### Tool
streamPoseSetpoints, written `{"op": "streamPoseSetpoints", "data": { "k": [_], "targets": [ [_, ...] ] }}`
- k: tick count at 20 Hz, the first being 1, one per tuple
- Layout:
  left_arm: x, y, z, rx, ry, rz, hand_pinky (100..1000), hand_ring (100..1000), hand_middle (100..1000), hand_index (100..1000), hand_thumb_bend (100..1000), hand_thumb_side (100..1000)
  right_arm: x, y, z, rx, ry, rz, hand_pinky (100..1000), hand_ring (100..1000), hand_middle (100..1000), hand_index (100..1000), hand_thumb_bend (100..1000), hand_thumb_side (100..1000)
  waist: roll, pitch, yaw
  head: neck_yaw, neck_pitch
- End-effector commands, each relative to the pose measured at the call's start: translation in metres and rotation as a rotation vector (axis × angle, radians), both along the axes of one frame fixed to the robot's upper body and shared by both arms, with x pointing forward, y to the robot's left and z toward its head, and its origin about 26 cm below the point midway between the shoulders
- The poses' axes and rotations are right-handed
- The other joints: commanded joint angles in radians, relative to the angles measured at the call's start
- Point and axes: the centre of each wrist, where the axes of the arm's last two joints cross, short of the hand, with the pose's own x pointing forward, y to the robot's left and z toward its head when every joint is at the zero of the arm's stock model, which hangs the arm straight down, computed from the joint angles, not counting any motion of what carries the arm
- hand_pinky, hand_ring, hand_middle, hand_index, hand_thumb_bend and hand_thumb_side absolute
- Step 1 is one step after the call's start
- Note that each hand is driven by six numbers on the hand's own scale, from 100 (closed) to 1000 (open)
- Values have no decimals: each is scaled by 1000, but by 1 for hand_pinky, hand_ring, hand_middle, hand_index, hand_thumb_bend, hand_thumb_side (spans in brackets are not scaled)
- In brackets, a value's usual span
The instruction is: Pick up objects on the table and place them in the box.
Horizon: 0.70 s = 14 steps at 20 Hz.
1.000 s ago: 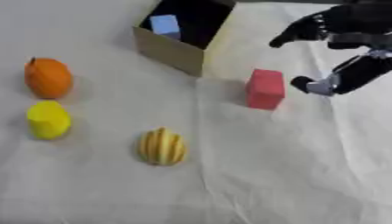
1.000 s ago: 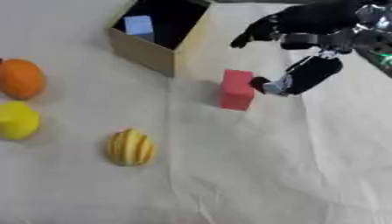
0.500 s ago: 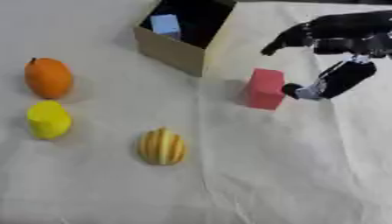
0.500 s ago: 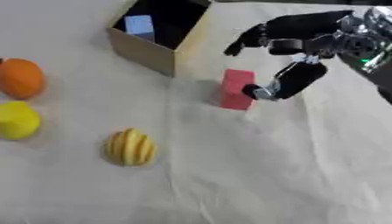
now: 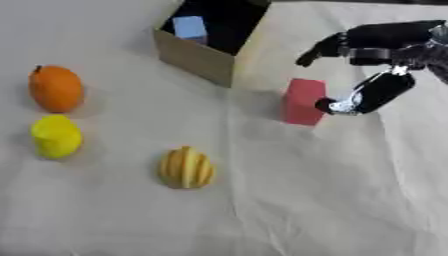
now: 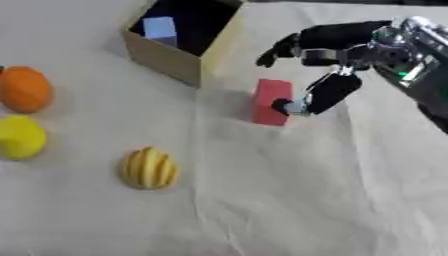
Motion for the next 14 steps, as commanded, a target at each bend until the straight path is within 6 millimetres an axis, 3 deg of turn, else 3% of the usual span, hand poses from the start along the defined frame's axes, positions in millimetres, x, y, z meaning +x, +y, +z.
{"op": "streamPoseSetpoints", "data": {
  "k": [1,14],
  "targets": [
    [-2,1,11,25,-34,-9,707,634,609,783,393,579,3,-5,6,-15,-31,-24,973,961,860,962,292,539,3,-15,1,0,-13],
    [-2,0,13,20,-39,-16,707,632,606,783,391,581,14,-8,-7,-47,6,-57,976,971,870,967,292,601,5,-5,16,-2,-18]
  ]
}}
